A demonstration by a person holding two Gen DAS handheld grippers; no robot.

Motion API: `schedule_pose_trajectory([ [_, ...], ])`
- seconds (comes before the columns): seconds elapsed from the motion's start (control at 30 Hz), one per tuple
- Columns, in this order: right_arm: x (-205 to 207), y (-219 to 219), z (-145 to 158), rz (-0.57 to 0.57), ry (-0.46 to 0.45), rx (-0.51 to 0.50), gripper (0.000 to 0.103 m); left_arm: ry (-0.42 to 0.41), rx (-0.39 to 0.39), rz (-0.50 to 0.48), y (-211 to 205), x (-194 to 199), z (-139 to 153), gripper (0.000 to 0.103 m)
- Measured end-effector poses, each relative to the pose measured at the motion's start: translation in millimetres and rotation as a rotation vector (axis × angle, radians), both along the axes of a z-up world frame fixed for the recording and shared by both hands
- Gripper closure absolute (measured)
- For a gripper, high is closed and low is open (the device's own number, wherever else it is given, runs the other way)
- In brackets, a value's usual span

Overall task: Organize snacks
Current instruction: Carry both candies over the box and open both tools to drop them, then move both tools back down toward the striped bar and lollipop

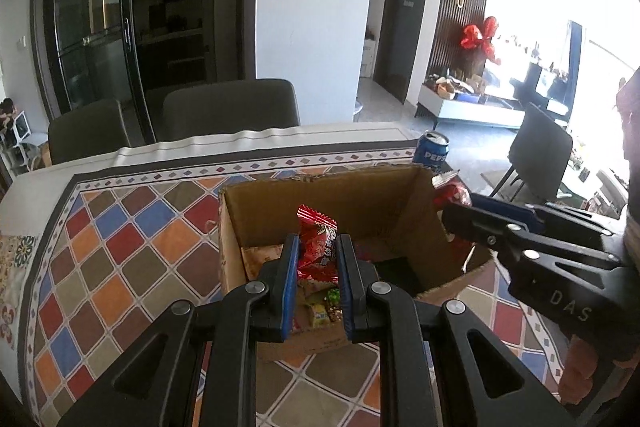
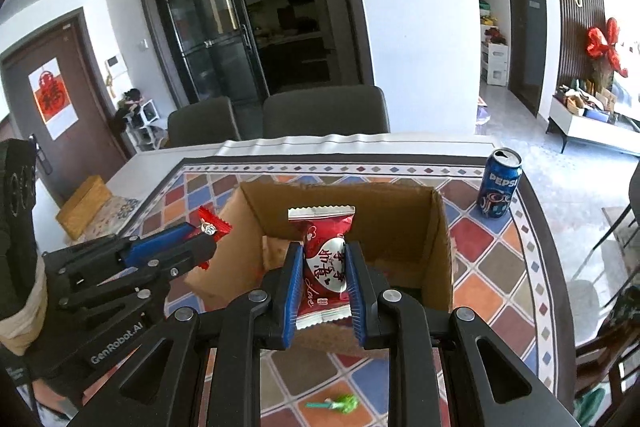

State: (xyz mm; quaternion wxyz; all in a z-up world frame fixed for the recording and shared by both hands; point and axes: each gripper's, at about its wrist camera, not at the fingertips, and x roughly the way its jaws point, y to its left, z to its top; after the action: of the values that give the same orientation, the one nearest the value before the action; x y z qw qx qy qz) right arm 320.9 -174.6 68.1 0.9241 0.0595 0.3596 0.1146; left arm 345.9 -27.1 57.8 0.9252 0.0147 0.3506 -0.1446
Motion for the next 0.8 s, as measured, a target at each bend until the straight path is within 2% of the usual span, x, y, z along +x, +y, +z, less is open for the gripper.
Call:
schedule_pose_trajectory([
  [0.2, 21, -2, -6, -0.005, 0.03, -0.012, 0.08, 0.001, 0.036, 0.042, -4, 16, -1, 0.08],
  [0.23, 23, -3, -7, -0.006, 0.034, -0.011, 0.079, -0.002, 0.046, 0.054, -5, 17, -1, 0.07],
  [0.27, 25, -3, -8, -0.007, 0.037, -0.012, 0.071, -0.009, 0.05, 0.06, -5, 16, 0, 0.062],
  [0.33, 27, -3, -10, -0.016, 0.046, -0.023, 0.062, -0.019, 0.05, 0.062, -4, 12, 1, 0.062],
  [0.57, 8, -5, -10, -0.018, 0.023, -0.037, 0.062, -0.008, 0.068, 0.077, -4, -14, -1, 0.058],
  [0.8, -28, -11, -17, -0.016, 0.008, -0.034, 0.062, -0.007, 0.073, 0.093, -5, -48, -6, 0.056],
])
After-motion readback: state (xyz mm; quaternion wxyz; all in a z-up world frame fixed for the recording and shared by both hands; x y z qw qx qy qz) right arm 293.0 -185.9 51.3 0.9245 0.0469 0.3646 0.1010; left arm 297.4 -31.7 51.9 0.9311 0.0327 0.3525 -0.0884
